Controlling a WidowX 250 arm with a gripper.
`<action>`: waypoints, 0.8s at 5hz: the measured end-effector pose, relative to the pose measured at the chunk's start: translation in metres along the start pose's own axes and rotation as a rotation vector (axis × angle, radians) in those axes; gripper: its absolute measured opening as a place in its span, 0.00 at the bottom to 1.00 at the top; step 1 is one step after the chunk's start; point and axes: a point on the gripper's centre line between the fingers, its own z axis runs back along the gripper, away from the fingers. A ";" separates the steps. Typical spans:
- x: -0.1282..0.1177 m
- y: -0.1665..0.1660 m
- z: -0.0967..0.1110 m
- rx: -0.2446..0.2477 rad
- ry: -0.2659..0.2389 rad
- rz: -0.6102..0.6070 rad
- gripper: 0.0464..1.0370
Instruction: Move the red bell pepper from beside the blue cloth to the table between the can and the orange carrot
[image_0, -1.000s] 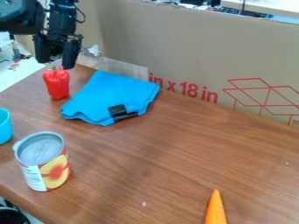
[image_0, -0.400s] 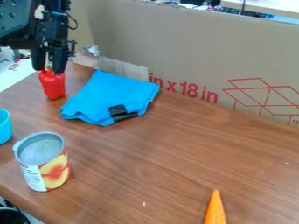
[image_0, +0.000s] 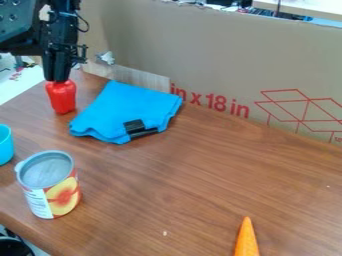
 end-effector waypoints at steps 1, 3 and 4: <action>-0.005 -0.004 0.022 -0.031 -0.036 0.009 0.08; -0.035 -0.081 0.072 -0.035 -0.132 -0.191 0.06; -0.065 -0.120 0.065 -0.053 -0.055 -0.274 0.06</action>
